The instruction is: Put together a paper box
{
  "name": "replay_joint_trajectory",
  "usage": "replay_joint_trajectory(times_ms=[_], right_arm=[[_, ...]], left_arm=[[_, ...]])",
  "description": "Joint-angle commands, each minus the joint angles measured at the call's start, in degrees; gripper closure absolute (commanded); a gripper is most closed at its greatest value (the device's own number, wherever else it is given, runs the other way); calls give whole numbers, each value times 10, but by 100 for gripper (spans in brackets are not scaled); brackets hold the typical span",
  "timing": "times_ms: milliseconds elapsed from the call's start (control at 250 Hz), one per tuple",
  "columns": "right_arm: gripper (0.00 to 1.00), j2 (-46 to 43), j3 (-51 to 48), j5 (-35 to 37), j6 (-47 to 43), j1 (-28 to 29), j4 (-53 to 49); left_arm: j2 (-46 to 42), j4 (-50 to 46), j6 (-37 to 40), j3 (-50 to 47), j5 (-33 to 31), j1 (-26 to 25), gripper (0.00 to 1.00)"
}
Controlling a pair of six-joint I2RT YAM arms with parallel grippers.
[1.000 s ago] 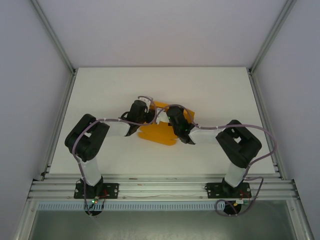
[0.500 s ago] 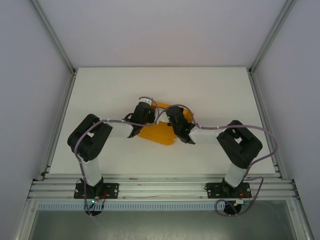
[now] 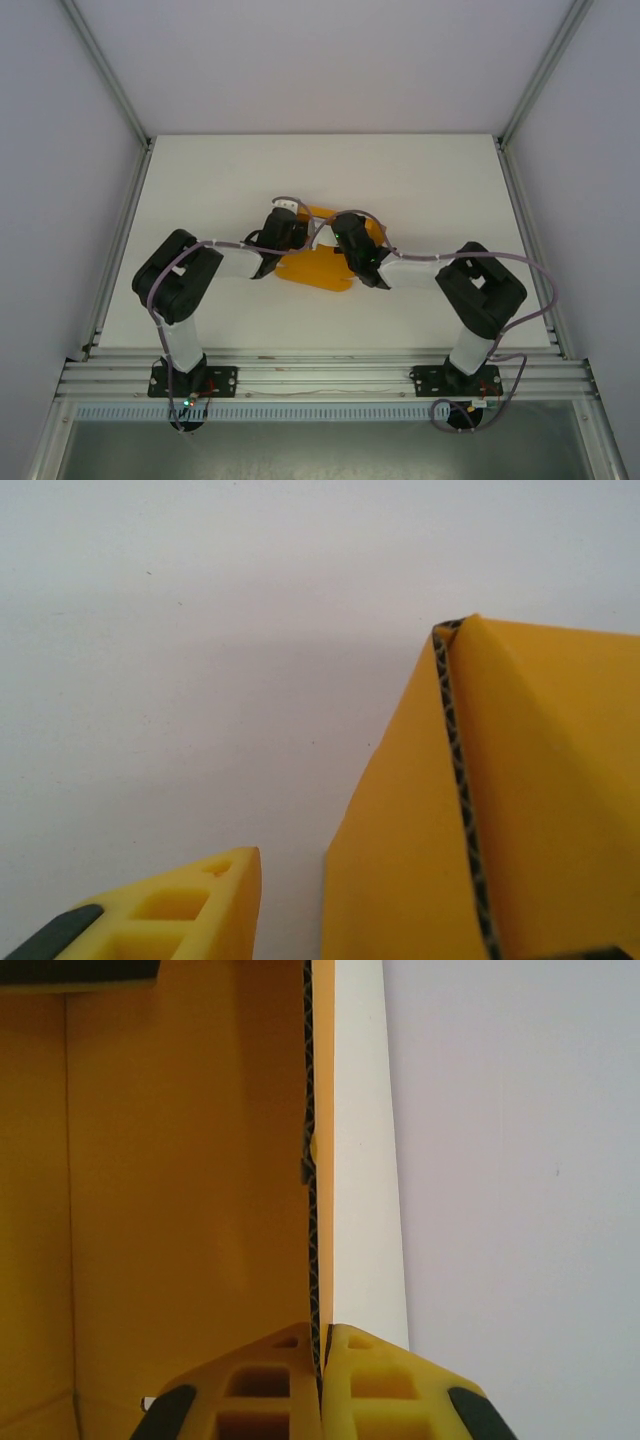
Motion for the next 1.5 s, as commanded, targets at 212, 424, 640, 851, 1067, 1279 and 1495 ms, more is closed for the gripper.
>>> replay_joint_trajectory(times_ms=[212,424,640,851,1067,1279,1495], right_arm=[[100,7,-25,-47,23,9,-100],[100,9,-22,-41,27,9,-104],[100,8,-18,-40,34,9,-104],[92,-1,-12,-37,63,9,-108],[36,-83,-15,-90,210,6,-180],[0,-233,-74,-216,393,-21,-201],[2,-273,-54,-257,684,-114,-157]], left_arm=[[16,-21,20,48,20,15,53],[35,-26,23,65,41,14,80],[38,-22,26,49,7,12,100],[34,-11,39,36,-1,3,100],[24,-9,39,17,22,0,100],[12,-21,60,10,17,-12,100],[-9,-11,70,-8,41,-19,100]])
